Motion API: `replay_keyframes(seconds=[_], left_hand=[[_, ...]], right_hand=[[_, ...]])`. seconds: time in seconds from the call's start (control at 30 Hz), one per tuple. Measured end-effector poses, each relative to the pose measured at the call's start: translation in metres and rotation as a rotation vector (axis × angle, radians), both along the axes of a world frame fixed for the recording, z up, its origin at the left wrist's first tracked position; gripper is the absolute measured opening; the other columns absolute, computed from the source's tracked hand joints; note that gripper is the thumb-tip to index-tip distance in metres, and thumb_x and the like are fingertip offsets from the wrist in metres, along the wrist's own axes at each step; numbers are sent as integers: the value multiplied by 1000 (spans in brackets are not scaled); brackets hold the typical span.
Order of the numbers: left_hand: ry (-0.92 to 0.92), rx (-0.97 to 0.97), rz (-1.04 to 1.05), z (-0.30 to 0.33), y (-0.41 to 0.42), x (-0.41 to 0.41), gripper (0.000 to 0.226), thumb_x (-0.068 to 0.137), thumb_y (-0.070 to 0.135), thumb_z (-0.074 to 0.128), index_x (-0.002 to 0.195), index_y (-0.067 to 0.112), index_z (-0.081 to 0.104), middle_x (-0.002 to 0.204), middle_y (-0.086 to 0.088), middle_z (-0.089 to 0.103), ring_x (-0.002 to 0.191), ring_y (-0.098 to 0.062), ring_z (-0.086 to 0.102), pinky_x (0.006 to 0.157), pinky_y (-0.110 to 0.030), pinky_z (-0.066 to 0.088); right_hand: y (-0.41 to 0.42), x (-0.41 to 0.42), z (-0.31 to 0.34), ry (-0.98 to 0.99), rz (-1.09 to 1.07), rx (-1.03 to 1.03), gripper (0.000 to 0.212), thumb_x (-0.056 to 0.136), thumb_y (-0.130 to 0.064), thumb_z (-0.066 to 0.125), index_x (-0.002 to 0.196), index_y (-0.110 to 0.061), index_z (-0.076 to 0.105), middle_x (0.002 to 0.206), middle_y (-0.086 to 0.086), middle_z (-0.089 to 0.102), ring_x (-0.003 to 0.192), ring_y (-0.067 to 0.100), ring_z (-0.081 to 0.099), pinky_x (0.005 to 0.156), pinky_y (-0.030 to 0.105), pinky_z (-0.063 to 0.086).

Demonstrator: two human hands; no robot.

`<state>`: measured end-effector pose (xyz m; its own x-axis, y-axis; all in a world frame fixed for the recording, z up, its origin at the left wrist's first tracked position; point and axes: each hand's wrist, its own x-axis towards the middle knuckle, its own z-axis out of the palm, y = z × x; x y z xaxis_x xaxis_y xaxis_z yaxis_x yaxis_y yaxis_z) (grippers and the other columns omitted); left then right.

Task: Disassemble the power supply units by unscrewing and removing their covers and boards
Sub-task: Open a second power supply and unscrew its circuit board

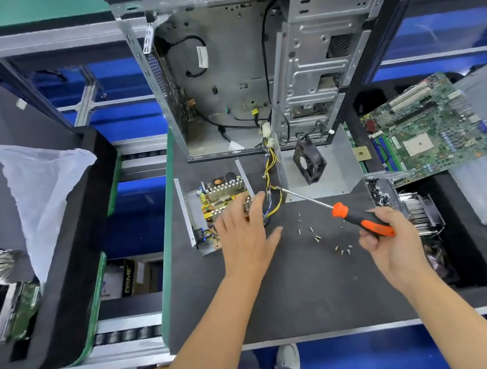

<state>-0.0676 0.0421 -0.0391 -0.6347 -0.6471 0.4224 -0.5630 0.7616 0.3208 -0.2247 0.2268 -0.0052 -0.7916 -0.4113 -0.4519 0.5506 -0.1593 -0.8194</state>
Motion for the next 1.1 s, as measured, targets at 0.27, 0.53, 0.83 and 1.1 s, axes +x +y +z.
replay_keyframes(seconds=[0.27, 0.53, 0.83, 1.1], left_hand=[[37, -31, 82, -22, -10, 8, 79, 56, 38, 96, 122, 20, 57, 101, 3, 61, 107, -21, 46, 82, -46, 44], [32, -254, -76, -26, -17, 10, 54, 77, 30, 78, 125, 8, 68, 132, -8, 66, 130, -25, 57, 102, -47, 39], [164, -304, -159, -25, -20, 5, 35, 80, 9, 68, 112, -3, 72, 111, -10, 74, 112, -20, 69, 93, -47, 52], [124, -144, -213, -38, -31, 33, 43, 90, 27, 72, 129, 12, 62, 131, -4, 64, 127, -24, 55, 100, -43, 40]], right_hand=[[4, 10, -3, 38, 31, 14, 27, 92, -11, 49, 67, -10, 60, 60, 4, 52, 49, 15, 47, 41, 20, 33], [5, 12, -7, 59, 60, 75, 20, 90, -12, 52, 73, -8, 60, 60, 3, 52, 52, 15, 47, 42, 20, 35], [3, 14, -7, 59, 87, 74, 18, 79, -22, 60, 63, -16, 67, 62, 4, 53, 54, 15, 49, 43, 21, 36], [10, 14, -5, 165, 110, 153, 16, 78, -23, 59, 66, -13, 61, 61, 4, 52, 55, 16, 48, 44, 22, 34]])
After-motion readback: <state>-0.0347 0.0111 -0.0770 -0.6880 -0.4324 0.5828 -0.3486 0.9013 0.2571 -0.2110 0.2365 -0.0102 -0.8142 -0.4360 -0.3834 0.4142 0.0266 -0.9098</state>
